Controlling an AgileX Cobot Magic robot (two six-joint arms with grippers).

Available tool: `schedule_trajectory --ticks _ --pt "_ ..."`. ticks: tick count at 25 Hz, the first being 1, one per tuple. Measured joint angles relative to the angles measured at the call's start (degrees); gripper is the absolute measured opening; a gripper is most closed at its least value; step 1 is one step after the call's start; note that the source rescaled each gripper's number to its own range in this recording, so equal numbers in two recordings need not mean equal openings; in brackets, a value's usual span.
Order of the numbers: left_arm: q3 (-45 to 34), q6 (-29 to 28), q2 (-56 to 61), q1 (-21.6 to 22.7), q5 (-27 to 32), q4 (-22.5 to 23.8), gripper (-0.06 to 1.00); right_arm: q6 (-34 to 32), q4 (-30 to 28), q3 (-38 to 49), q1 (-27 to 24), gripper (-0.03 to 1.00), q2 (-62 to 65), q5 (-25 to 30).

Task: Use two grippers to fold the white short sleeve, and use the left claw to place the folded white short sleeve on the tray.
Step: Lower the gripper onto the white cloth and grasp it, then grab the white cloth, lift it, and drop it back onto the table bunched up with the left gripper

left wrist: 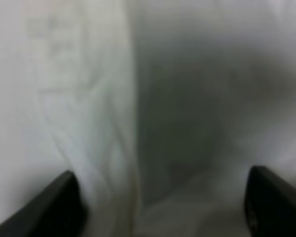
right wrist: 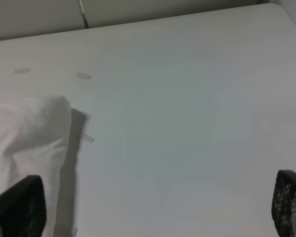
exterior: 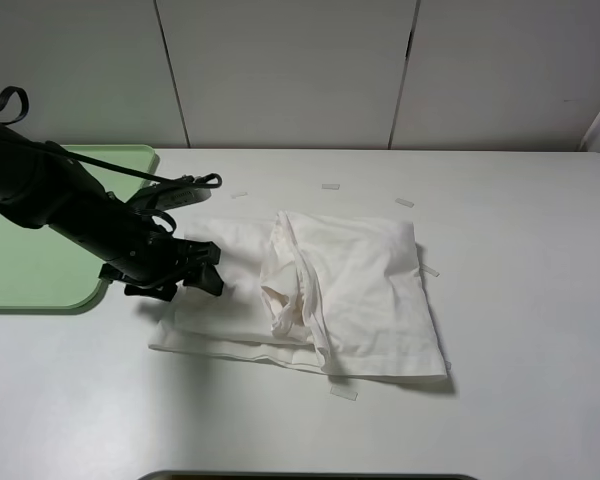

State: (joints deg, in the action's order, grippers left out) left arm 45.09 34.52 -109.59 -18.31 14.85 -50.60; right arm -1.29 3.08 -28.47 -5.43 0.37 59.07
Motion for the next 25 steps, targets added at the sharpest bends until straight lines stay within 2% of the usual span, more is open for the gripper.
schedule_trajectory --ticks 1,2,3,6,9,13,16,20,21,23,24,25 --pt "0.0 0.0 0.0 0.0 0.0 0.0 0.67 0.0 0.0 0.0 0.0 1.00 0.0 0.0" --pt "0.0 0.0 -0.2 -0.4 0.0 -0.1 0.59 0.0 0.0 0.0 0.0 1.00 0.0 0.0" --pt "-0.1 0.0 -0.6 -1.0 0.0 -0.4 0.42 0.0 0.0 0.0 0.0 1.00 0.0 0.0" --pt "-0.1 0.2 -1.2 -1.1 0.0 0.0 0.12 0.0 0.0 0.0 0.0 1.00 0.0 0.0" --pt "-0.1 1.1 -1.2 -1.1 0.0 1.0 0.03 0.0 0.0 0.0 0.0 1.00 0.0 0.0" --pt "-0.1 1.2 -1.2 -1.1 0.0 2.4 0.02 0.0 0.0 0.0 0.0 1.00 0.0 0.0" --pt "-0.2 -0.5 0.2 -0.1 2.0 9.5 0.02 0.0 0.0 0.0 0.0 1.00 0.0 0.0" --pt "-0.5 -8.0 4.9 2.7 5.4 24.3 0.02 0.0 0.1 0.0 0.0 1.00 0.0 0.0" --pt "-0.5 -8.0 4.9 2.7 5.4 24.3 0.02 0.0 0.1 0.0 0.0 1.00 0.0 0.0" --pt "-0.5 -11.6 7.7 4.5 7.1 32.1 0.02 0.0 0.1 0.0 0.0 1.00 0.0 0.0" --pt "-0.5 -14.7 11.4 6.9 9.2 39.6 0.02 0.0 0.1 0.0 0.0 1.00 0.0 0.0" --pt "-0.2 -16.3 12.7 7.9 10.8 43.0 0.02 0.0 0.1 0.0 0.0 1.00 0.0 0.0"
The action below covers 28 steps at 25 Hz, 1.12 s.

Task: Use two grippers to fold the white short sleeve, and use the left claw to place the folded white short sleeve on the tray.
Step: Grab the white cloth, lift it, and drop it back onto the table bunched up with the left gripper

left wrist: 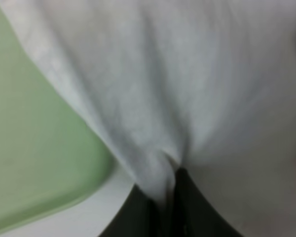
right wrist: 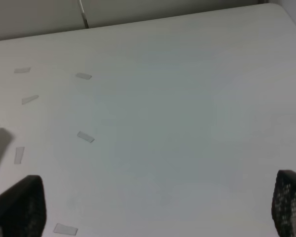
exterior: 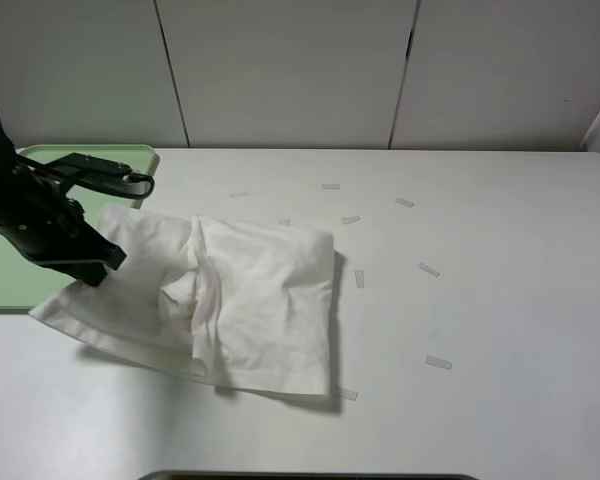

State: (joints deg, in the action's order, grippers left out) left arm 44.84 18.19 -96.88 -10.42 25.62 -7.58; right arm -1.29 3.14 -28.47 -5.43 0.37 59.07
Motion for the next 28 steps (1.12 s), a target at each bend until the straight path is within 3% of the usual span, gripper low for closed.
schedule_trajectory --ticks 1,4,5,9,18,20,24,28 --pt "0.5 -1.8 1.6 1.0 1.7 3.2 0.02 0.0 0.0 0.0 0.0 1.00 0.0 0.0" --pt "1.7 -3.5 3.6 1.8 4.4 6.9 0.02 0.0 0.0 0.0 0.0 1.00 0.0 0.0" --pt "3.2 -4.1 5.1 2.0 7.8 9.2 0.02 0.0 0.0 0.0 0.0 1.00 0.0 0.0" --pt "5.8 -4.3 7.5 0.8 12.8 11.2 0.01 0.0 0.0 0.0 0.0 1.00 0.0 0.0" --pt "10.1 -4.3 8.0 -12.0 13.5 11.7 0.01 0.0 0.0 0.0 0.0 1.00 0.0 0.0" --pt "10.4 -4.3 8.0 -13.0 13.4 11.4 0.01 0.0 0.0 0.0 0.0 1.00 0.0 0.0" --pt "11.1 -4.3 8.0 -19.1 12.0 8.6 0.01 0.0 0.0 0.0 0.0 1.00 0.0 0.0" --pt "11.2 -4.3 7.7 -22.5 10.0 6.7 0.01 0.0 0.0 0.0 0.0 1.00 0.0 0.0"
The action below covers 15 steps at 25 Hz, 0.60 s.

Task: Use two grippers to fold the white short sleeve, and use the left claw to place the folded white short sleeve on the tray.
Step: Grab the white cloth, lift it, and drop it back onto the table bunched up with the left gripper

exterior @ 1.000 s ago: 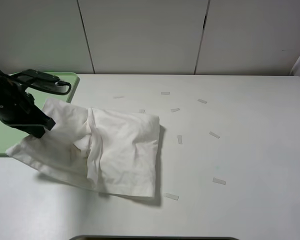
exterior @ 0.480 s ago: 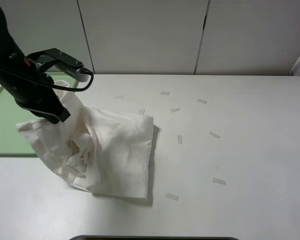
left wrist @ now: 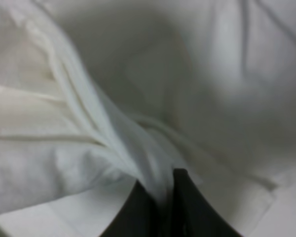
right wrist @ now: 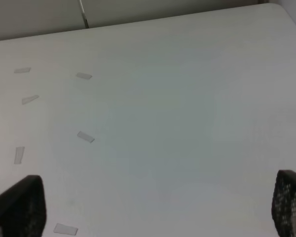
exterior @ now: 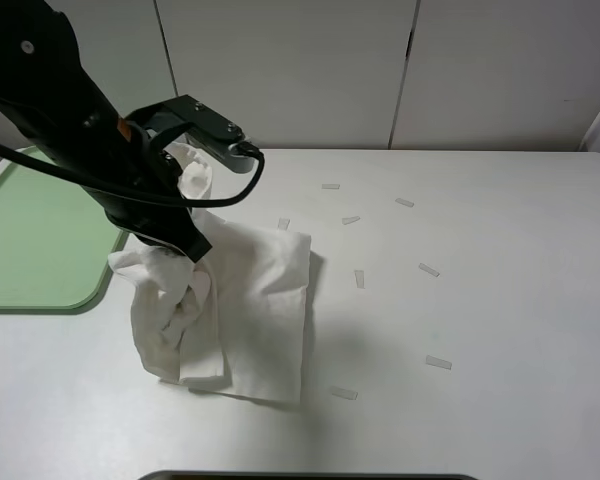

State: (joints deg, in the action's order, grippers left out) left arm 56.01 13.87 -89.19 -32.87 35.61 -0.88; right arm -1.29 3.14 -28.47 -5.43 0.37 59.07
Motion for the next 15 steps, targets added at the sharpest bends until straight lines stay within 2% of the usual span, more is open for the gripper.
schedule_trajectory --ticks 10,15 --pt "0.1 0.0 -5.4 -6.7 -7.6 -7.7 0.01 0.0 0.0 0.0 0.0 1.00 0.0 0.0" --pt "0.1 0.0 -10.2 -7.2 -11.5 -9.8 0.01 0.0 0.0 0.0 0.0 1.00 0.0 0.0"
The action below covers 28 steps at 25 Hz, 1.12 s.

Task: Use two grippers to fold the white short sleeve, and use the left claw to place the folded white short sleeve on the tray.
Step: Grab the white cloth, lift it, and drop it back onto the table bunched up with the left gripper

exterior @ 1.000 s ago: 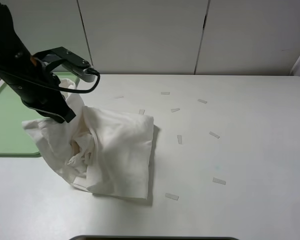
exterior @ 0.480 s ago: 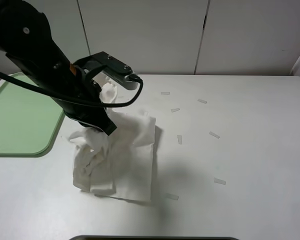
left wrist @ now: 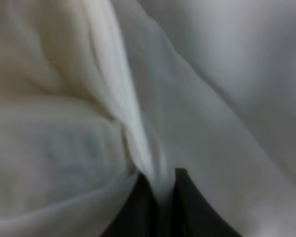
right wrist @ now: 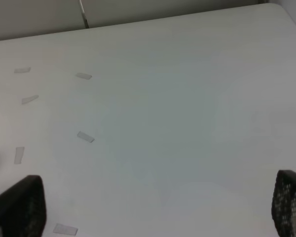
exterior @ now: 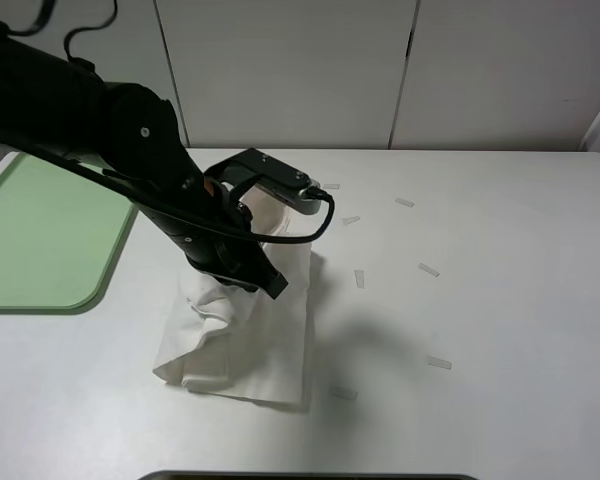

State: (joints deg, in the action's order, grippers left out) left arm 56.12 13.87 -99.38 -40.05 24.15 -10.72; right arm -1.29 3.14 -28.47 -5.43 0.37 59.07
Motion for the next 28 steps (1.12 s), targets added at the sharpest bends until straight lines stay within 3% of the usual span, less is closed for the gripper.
schedule_trajectory --ticks 10,23,26,28 --pt "0.0 0.0 -7.8 -0.9 -14.4 -1.8 0.01 0.0 0.0 0.0 0.0 1.00 0.0 0.0" --pt "0.0 -1.5 -11.8 -4.0 -25.9 -2.0 0.01 0.0 0.4 0.0 0.0 1.00 0.0 0.0" --pt "0.0 -1.5 -11.9 -4.0 -26.9 -2.0 0.09 0.0 0.4 0.0 0.0 1.00 0.0 0.0" --pt "0.0 -1.5 -12.0 -4.0 -27.6 -2.0 0.23 0.0 0.4 0.0 0.0 1.00 0.0 0.0"
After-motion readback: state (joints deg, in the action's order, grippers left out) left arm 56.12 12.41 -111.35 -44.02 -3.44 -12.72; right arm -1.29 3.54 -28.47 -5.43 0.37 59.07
